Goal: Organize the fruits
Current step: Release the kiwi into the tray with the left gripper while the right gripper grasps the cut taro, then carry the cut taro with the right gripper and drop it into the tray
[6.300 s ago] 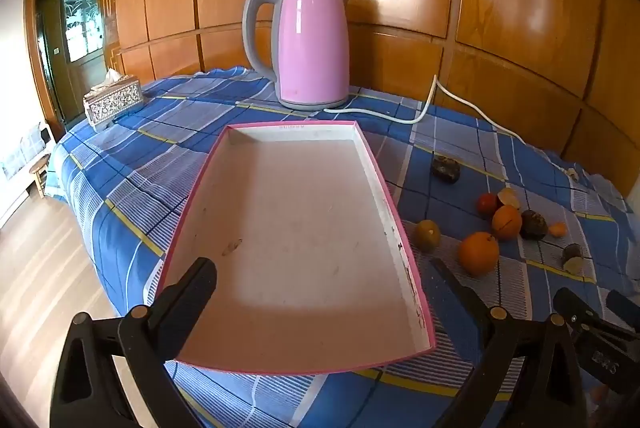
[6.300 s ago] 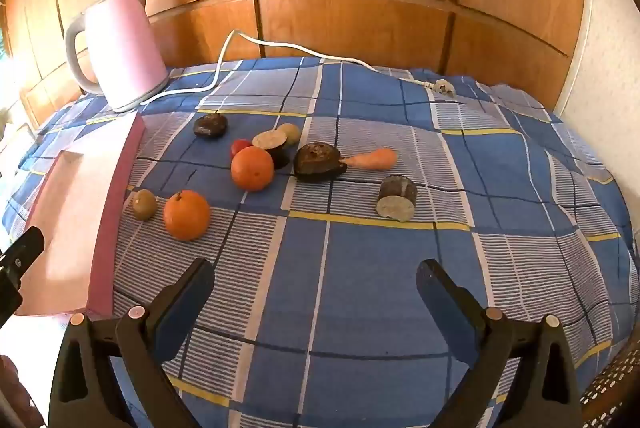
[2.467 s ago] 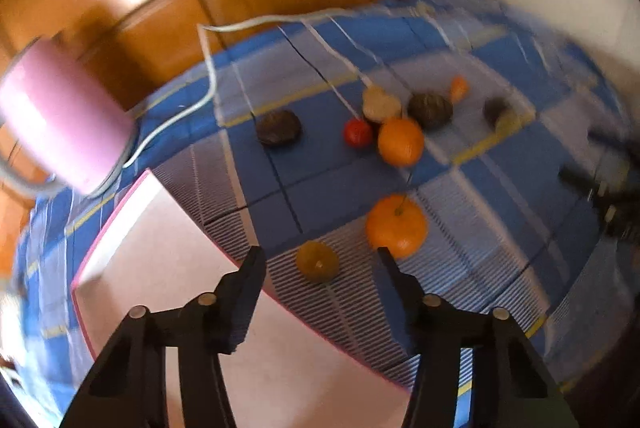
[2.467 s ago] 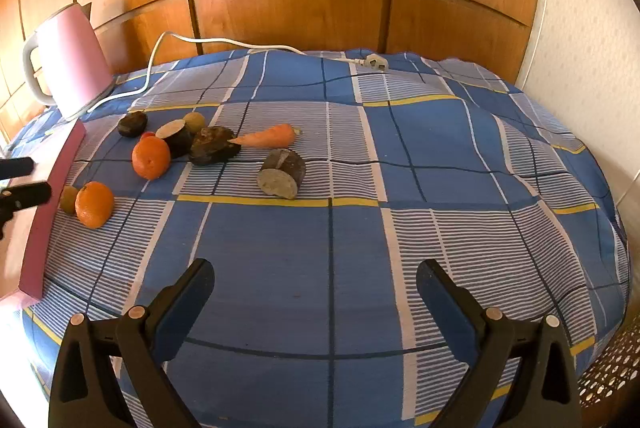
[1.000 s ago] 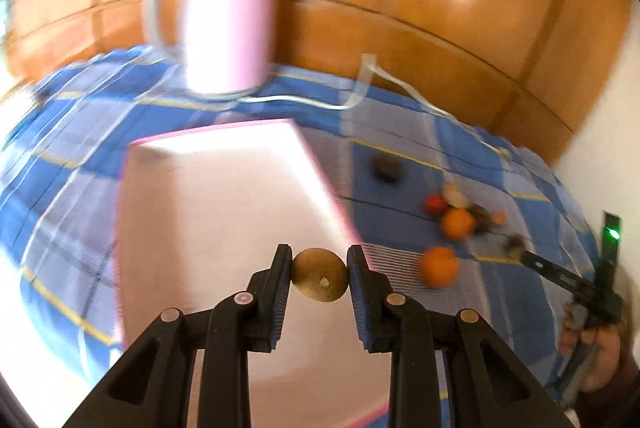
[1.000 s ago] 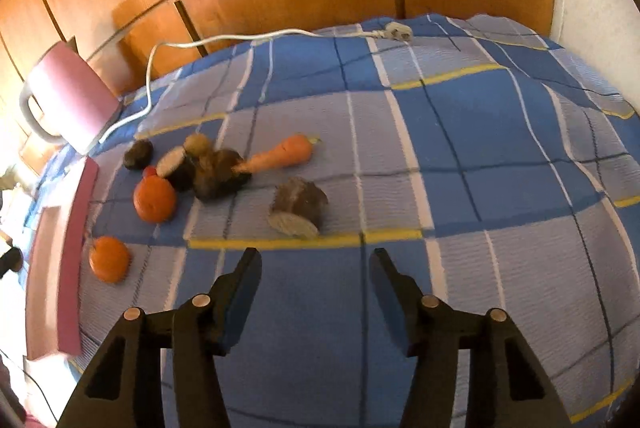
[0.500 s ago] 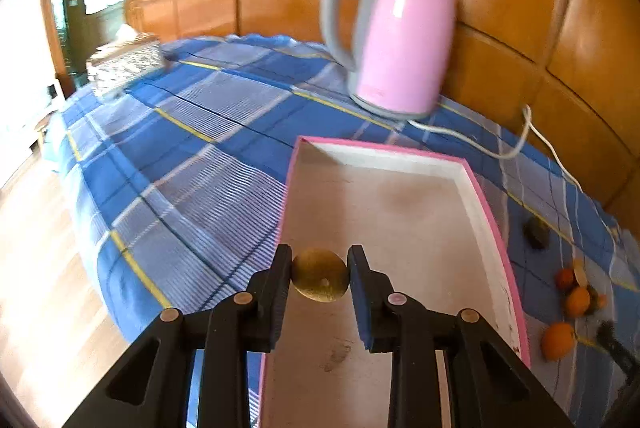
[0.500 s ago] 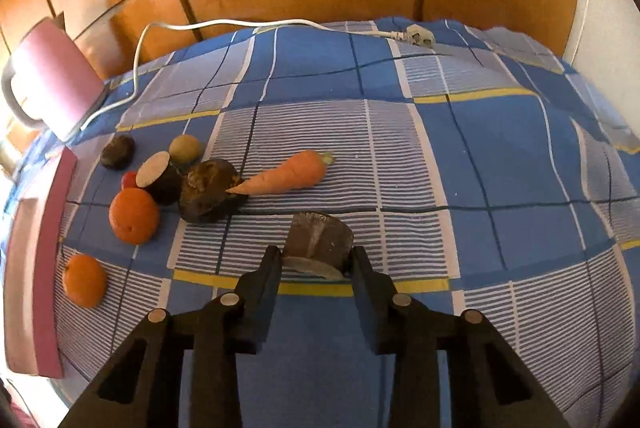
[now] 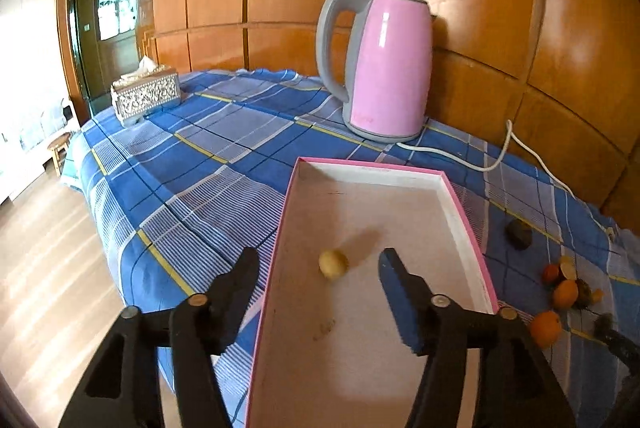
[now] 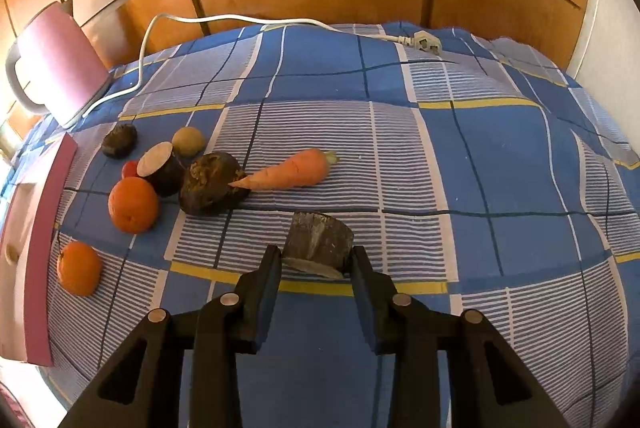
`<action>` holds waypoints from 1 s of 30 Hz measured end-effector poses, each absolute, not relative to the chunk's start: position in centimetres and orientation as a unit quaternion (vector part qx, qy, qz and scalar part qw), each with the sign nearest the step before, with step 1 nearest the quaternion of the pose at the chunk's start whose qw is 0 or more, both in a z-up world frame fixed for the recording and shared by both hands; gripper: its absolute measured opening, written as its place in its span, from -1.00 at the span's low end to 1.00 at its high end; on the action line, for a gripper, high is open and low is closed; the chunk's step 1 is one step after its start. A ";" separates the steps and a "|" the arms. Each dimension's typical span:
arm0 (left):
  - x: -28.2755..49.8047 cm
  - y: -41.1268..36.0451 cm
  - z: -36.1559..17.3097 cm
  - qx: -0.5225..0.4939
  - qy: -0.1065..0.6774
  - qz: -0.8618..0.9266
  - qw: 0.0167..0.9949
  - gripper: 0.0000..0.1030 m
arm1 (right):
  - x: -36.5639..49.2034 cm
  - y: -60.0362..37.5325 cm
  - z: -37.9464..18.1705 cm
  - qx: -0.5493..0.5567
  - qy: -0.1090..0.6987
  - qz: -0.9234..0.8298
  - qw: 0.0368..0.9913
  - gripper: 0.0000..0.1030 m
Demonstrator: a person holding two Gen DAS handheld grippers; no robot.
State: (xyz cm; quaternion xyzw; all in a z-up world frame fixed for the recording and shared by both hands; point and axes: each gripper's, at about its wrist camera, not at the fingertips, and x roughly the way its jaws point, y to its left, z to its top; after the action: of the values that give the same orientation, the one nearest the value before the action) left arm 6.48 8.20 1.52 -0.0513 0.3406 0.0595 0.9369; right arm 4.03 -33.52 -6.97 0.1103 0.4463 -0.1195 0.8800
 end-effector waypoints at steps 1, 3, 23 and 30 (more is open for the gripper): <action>6.1 8.0 1.6 -0.050 0.339 0.059 0.938 0.28 | 4.0 -33.5 -7.0 0.109 0.446 -0.119 0.880 -0.32; 5.5 7.7 1.6 -0.046 0.336 0.058 0.939 0.35 | 4.0 -33.5 -7.0 0.108 0.444 -0.120 0.881 -0.32; 2.4 5.9 1.6 -0.034 0.330 0.050 0.942 0.73 | 2.1 -33.1 -6.7 0.127 0.437 -0.102 0.885 -0.33; 2.1 5.6 1.3 -0.035 0.333 0.047 0.941 0.79 | 0.5 -32.3 -6.6 0.138 0.438 -0.080 0.885 -0.33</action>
State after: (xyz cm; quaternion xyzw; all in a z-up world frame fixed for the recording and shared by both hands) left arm 2.11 5.61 1.32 -0.0353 0.3330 0.0472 0.9411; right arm 0.48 -32.34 -6.65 0.1380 0.4380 -0.0804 0.8847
